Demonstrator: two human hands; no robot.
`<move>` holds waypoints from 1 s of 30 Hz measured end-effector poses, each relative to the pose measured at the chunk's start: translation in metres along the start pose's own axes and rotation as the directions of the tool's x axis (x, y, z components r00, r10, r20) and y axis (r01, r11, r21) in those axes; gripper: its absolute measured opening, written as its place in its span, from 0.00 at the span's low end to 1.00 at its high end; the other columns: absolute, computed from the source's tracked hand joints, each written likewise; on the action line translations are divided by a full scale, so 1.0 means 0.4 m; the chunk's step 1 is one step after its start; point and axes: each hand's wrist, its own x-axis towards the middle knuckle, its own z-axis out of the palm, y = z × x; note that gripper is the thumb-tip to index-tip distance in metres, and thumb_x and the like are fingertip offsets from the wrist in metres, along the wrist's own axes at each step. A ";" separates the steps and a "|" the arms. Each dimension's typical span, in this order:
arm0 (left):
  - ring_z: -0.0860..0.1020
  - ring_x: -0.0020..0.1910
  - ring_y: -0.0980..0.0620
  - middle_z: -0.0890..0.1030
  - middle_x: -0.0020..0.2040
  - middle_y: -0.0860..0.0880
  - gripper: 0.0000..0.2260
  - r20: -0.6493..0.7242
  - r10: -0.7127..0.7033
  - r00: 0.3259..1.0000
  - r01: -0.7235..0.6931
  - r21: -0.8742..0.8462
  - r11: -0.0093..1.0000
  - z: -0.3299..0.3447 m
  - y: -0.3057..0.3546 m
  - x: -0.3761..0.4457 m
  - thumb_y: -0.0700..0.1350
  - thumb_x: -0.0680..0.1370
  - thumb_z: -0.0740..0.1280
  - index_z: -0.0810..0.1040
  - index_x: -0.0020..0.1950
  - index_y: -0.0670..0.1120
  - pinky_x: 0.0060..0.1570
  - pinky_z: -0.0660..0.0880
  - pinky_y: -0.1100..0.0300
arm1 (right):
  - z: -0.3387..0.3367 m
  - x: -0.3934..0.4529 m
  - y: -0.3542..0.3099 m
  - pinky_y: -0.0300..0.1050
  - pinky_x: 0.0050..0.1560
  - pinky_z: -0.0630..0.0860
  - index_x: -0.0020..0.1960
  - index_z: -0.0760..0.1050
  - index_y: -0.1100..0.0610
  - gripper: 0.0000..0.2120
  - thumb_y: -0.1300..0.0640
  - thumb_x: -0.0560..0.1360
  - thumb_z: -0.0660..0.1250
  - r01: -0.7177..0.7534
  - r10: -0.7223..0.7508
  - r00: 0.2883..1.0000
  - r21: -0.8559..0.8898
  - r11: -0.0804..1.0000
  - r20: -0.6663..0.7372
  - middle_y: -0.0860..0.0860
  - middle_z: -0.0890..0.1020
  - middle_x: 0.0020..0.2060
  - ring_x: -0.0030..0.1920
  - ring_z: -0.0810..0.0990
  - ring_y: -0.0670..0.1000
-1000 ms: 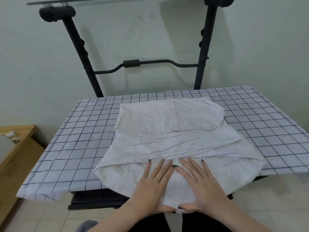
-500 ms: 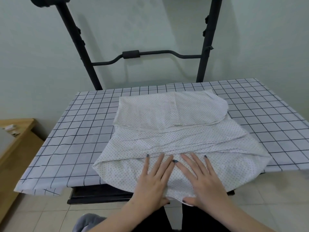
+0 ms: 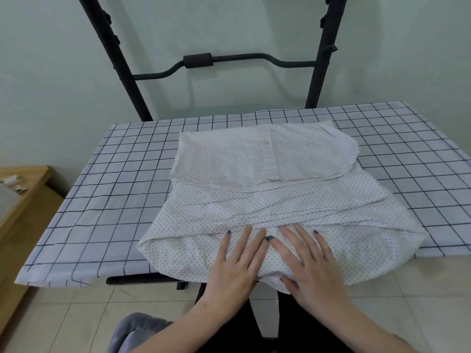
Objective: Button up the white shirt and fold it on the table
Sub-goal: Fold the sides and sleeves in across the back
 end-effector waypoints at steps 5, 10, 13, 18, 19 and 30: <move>0.64 0.74 0.44 0.65 0.76 0.46 0.39 -0.015 0.013 1.000 -0.013 -0.004 1.000 0.009 0.000 -0.002 0.53 0.67 0.75 0.65 0.74 0.43 0.68 0.65 0.39 | -0.006 0.005 0.030 0.59 0.70 0.63 0.74 0.66 0.48 0.33 0.38 0.73 0.67 0.048 -0.045 0.996 0.043 0.998 -0.082 0.49 0.67 0.74 0.74 0.64 0.54; 0.63 0.75 0.43 0.64 0.76 0.46 0.43 0.036 0.052 0.998 -0.051 -0.013 0.999 0.007 -0.005 -0.006 0.59 0.66 0.75 0.64 0.75 0.44 0.68 0.63 0.38 | -0.054 0.000 0.091 0.50 0.71 0.62 0.67 0.74 0.51 0.32 0.30 0.76 0.52 -0.048 0.055 0.997 0.109 0.993 -0.054 0.46 0.75 0.67 0.67 0.72 0.50; 0.67 0.73 0.45 0.68 0.74 0.47 0.40 0.015 0.057 0.998 -0.055 -0.105 0.993 -0.015 -0.011 0.002 0.70 0.69 0.65 0.69 0.72 0.46 0.67 0.64 0.40 | -0.135 0.033 0.091 0.47 0.52 0.75 0.52 0.81 0.54 0.21 0.41 0.77 0.58 -0.140 0.202 0.958 0.283 0.949 -0.203 0.45 0.84 0.46 0.45 0.81 0.45; 0.74 0.64 0.53 0.73 0.69 0.53 0.26 -0.088 -0.026 0.996 -0.008 -0.367 0.930 -0.085 -0.043 0.089 0.66 0.78 0.55 0.74 0.66 0.52 0.64 0.71 0.49 | -0.189 0.185 0.084 0.43 0.61 0.69 0.64 0.74 0.52 0.15 0.51 0.79 0.61 -0.219 0.293 0.942 0.362 0.906 -0.164 0.45 0.78 0.59 0.59 0.72 0.43; 0.73 0.66 0.53 0.72 0.70 0.53 0.24 -0.088 -0.056 0.995 0.018 -0.383 0.924 -0.086 -0.058 0.112 0.64 0.79 0.54 0.73 0.67 0.52 0.66 0.70 0.48 | -0.180 0.214 0.090 0.45 0.67 0.65 0.69 0.70 0.51 0.18 0.51 0.80 0.61 -0.230 0.281 0.954 0.352 0.907 -0.101 0.45 0.74 0.65 0.65 0.69 0.44; 0.69 0.71 0.50 0.65 0.75 0.53 0.21 0.217 -0.495 0.841 0.537 -0.438 0.721 0.009 -0.359 0.163 0.58 0.81 0.55 0.73 0.69 0.50 0.70 0.65 0.50 | -0.121 0.223 0.312 0.57 0.75 0.57 0.68 0.73 0.56 0.20 0.48 0.81 0.58 -0.531 0.527 0.848 0.066 0.845 0.059 0.56 0.70 0.71 0.73 0.65 0.57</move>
